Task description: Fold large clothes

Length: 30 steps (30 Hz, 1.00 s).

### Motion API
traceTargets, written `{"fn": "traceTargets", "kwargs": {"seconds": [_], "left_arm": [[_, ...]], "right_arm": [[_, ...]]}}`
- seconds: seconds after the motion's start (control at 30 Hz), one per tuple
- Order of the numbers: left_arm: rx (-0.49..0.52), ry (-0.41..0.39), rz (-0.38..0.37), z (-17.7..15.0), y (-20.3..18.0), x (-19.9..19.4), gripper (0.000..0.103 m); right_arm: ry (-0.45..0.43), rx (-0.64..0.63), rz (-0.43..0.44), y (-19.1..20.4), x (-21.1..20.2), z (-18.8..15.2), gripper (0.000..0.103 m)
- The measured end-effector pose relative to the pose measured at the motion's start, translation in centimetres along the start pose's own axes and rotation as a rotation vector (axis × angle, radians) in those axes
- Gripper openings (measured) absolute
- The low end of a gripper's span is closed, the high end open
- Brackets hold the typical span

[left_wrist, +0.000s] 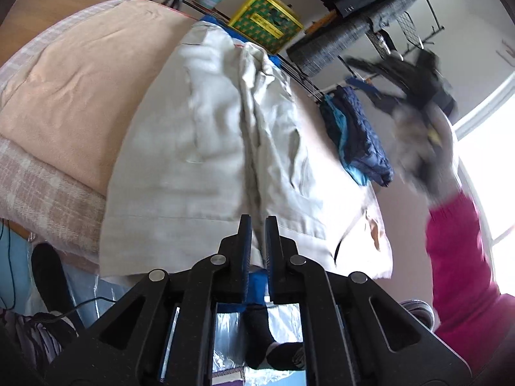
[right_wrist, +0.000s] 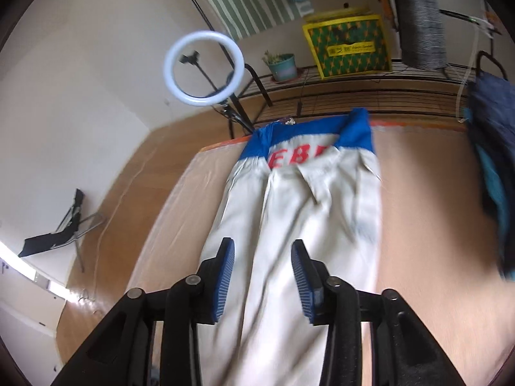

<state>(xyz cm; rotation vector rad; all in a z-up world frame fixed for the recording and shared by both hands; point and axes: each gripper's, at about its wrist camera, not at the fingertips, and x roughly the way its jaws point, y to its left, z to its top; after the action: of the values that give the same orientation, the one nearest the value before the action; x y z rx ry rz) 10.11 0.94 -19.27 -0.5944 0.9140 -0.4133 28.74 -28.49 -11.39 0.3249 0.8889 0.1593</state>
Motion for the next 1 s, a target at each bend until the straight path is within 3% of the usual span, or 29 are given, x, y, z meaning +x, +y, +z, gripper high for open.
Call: {"fn": "traceTargets", "kwargs": {"seconds": [0.07,0.13,0.17,0.27,0.4,0.53,0.57,0.63,0.73,0.77,0.8,0.87,1.0], "left_arm": [[0.029,0.011,-0.001,0.2,-0.8,0.2,0.012],[0.055,0.029,0.006,0.2,-1.6,0.8,0.037],[0.063,0.040,0.007,0.3,-1.9,1.2,0.039],[0.073,0.078,0.027,0.6,-2.2,2.8,0.040],[0.033,0.134,0.040,1.0,-1.5,5.6,0.040],[-0.016,0.175,0.015,1.3,-0.7,7.7,0.039],[-0.036,0.177,0.001,1.4,-0.4,8.1,0.037],[-0.062,0.199,-0.032,1.4,-0.1,8.9,0.017],[-0.034,0.208,-0.029,1.2,-0.5,9.5,0.009],[-0.009,0.204,-0.018,1.0,-0.9,9.5,0.008],[0.013,0.197,-0.014,0.8,-1.5,9.3,0.007],[0.004,0.192,-0.030,0.7,-1.9,8.9,0.006],[0.075,0.174,0.003,-0.5,-2.9,7.6,0.006]], "right_arm": [[0.002,0.000,-0.007,-0.5,-3.1,-3.2,0.046],[0.011,-0.017,-0.027,-0.7,-5.8,-6.9,0.048],[0.018,-0.017,-0.030,-0.9,-6.7,-8.3,0.051],[0.053,0.025,-0.035,-2.2,-8.6,-13.3,0.066],[0.175,0.080,-0.043,-4.1,-6.6,-19.0,0.066],[0.278,0.154,0.010,-5.7,-3.1,-22.0,0.065],[0.291,0.181,0.040,-6.1,-2.5,-22.4,0.065],[0.300,0.231,0.109,-6.8,-1.6,-22.8,0.065],[0.307,0.235,0.136,-7.0,-0.7,-22.8,0.056],[0.315,0.229,0.155,-6.9,-0.4,-22.7,0.050],[0.314,0.207,0.136,-6.6,-0.3,-22.6,0.034],[0.312,0.151,0.119,-5.7,-0.4,-22.2,0.020],[0.247,0.094,0.145,-4.2,-3.5,-21.9,0.017]]}}
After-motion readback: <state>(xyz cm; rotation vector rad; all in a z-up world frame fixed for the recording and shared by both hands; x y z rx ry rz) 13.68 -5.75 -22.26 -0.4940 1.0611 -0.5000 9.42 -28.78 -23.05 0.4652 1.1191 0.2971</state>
